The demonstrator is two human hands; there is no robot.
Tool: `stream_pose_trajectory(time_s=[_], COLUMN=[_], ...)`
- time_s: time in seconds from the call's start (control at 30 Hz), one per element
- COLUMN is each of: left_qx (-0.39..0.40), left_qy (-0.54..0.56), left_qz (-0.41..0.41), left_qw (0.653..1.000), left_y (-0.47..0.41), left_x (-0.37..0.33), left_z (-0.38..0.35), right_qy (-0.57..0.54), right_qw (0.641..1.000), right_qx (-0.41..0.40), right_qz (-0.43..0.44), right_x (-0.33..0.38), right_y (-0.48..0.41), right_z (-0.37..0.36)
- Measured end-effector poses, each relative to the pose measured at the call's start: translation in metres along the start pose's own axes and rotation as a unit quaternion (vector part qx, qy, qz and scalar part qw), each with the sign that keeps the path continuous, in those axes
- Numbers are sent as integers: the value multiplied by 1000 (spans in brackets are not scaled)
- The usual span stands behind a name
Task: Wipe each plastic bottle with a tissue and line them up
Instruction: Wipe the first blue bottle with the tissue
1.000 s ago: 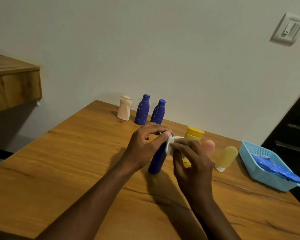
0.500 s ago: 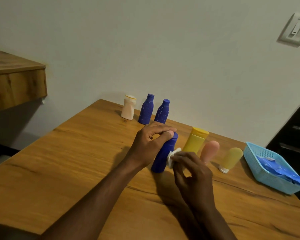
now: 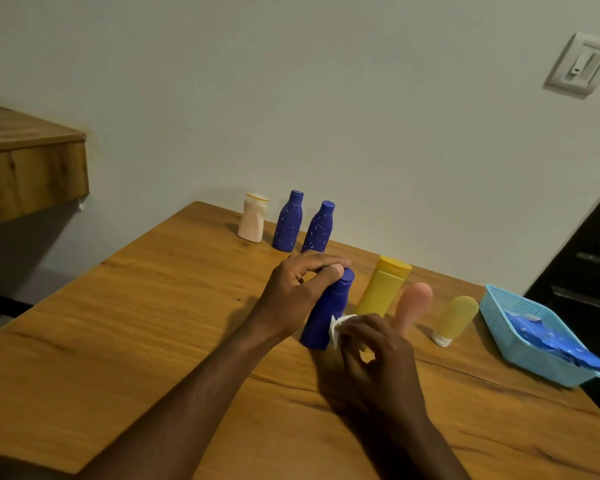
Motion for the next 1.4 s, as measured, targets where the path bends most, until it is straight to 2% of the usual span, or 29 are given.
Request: stream_pose_trajectory(time_s=[0.2,0.4,0.57,0.63,0.7,0.83,1.07,1.2,1.4], left_qx=[4,-6,9,21,23,15,16,15,21], left_qy=[-11,-1,-26,-67,-93,-83,-60,-44,-85], left_qz=[3,6,4,2,-1,8,-2,2,-1], left_qw=[1000,1000,1000,998,995,996,998,999,996], left_y=[-1,2,4,6,6,1,2,4,5], left_x=[-1,-5,-11,-12,-11,-7,-7,-8,-10], left_z=[-2,-2,-4,-5,-5,-5,-3,-3,-5], right_qy=[-42,-47,2,-20,-49,-53,-57,-36,-60], right_qw=[991,995,1000,1000,997,990,995,999,993], right_qx=[-119,-79,11,-5,-55,-123,-75,-20,-98], right_qz=[45,27,-6,10,29,42,15,8,37], right_x=[28,21,-2,2,11,25,14,2,18], right_y=[-14,-13,4,6,2,-16,-10,-1,-9], right_z=[31,15,-3,3,17,34,11,3,28])
Point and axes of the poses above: each hand's wrist, its own y-axis away from the middle knuckle, its own z-axis out of the back of the hand, x = y × z, the point moved 6 cm from there along -y, towards the middle knuckle, and after that the axes turned 11 degrees about -z, right-handed, at the moved point
